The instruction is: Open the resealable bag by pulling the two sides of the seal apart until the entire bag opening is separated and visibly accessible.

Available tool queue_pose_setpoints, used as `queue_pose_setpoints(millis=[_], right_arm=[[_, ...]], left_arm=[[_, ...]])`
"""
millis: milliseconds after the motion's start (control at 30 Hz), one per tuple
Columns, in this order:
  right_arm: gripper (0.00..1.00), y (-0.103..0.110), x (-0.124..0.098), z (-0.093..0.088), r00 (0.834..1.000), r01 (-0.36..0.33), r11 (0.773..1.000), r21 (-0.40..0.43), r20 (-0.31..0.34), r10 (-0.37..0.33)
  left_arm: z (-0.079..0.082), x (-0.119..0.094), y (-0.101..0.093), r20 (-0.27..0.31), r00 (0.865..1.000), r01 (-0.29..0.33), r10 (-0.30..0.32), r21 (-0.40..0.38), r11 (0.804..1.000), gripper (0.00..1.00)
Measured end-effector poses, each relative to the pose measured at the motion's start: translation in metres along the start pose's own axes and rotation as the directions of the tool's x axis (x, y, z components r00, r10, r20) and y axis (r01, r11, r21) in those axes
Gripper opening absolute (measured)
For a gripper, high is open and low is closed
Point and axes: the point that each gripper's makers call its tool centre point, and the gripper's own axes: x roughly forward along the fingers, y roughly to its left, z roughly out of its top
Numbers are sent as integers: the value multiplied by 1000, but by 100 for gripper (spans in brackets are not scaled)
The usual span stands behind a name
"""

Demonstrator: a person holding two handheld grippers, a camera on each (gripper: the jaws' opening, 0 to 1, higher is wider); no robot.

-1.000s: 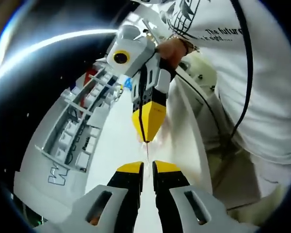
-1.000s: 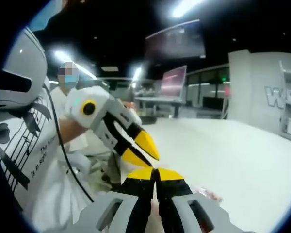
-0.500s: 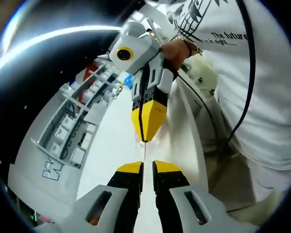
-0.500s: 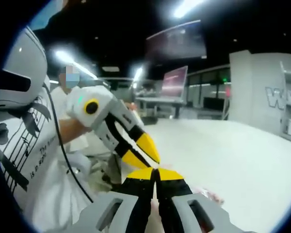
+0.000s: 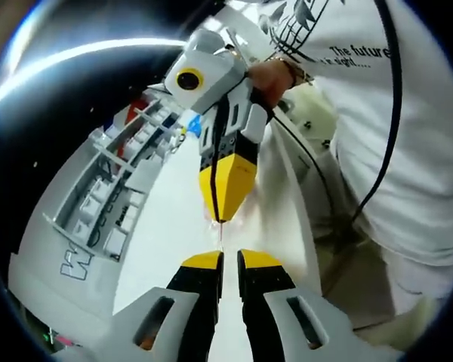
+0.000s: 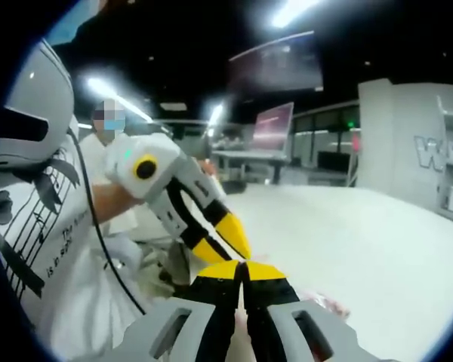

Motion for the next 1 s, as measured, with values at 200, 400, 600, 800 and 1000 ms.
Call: queue_pose_setpoints(millis=[200, 400, 600, 800, 1000], right_arm=[[0, 4, 1, 0, 1000, -9, 1000, -7, -4, 9], [0, 5, 1, 0, 1000, -10, 1000, -9, -8, 10], [0, 7, 1, -1, 1000, -19, 1000, 7, -10, 19], [3, 6, -4, -2, 1000, -24, 999, 44, -15, 24], [8, -14, -18, 16, 1000, -3, 990, 139, 28, -1]], left_arm=[[0, 2, 4, -2, 1000, -9, 9, -17, 1000, 7], [-1, 3, 5, -14, 1000, -10, 11, 15, 1000, 2], [-1, 4, 5, -27, 999, -16, 17, 38, 999, 1], [-2, 2, 7, -41, 998, -39, 43, 93, 995, 1], [-2, 0, 12, -19, 997, -75, 78, 146, 986, 1]])
